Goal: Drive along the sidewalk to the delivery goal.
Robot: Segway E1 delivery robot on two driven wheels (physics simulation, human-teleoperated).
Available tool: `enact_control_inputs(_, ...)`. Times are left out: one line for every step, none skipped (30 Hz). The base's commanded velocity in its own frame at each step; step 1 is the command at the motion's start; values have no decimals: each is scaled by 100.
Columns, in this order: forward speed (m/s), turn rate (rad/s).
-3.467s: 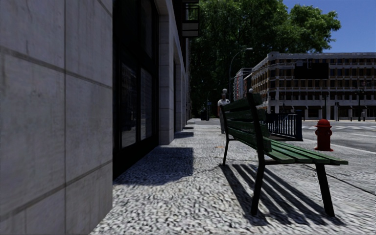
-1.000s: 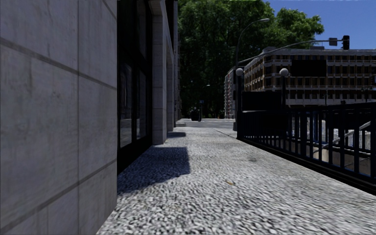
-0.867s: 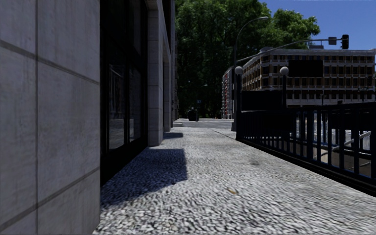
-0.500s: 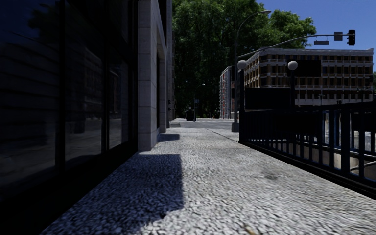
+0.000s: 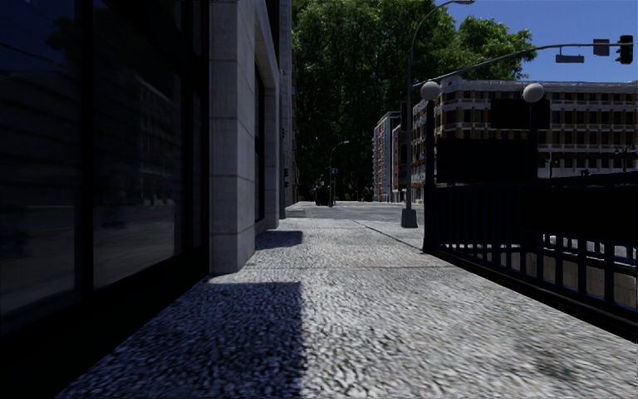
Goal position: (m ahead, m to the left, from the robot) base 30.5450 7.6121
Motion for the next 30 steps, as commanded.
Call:
enact_control_inputs(200,0)
enact_control_inputs(200,0)
enact_control_inputs(200,0)
enact_control_inputs(200,0)
enact_control_inputs(200,0)
enact_control_inputs(200,0)
enact_control_inputs(200,0)
enact_control_inputs(200,0)
enact_control_inputs(200,0)
enact_control_inputs(200,0)
enact_control_inputs(200,0)
enact_control_inputs(200,0)
enact_control_inputs(200,0)
enact_control_inputs(200,0)
enact_control_inputs(200,0)
enact_control_inputs(200,0)
enact_control_inputs(200,0)
enact_control_inputs(200,0)
enact_control_inputs(200,0)
enact_control_inputs(200,0)
enact_control_inputs(200,0)
enact_control_inputs(200,0)
enact_control_inputs(200,0)
enact_control_inputs(200,0)
enact_control_inputs(200,0)
enact_control_inputs(200,0)
enact_control_inputs(200,0)
enact_control_inputs(200,0)
enact_control_inputs(200,0)
enact_control_inputs(200,0)
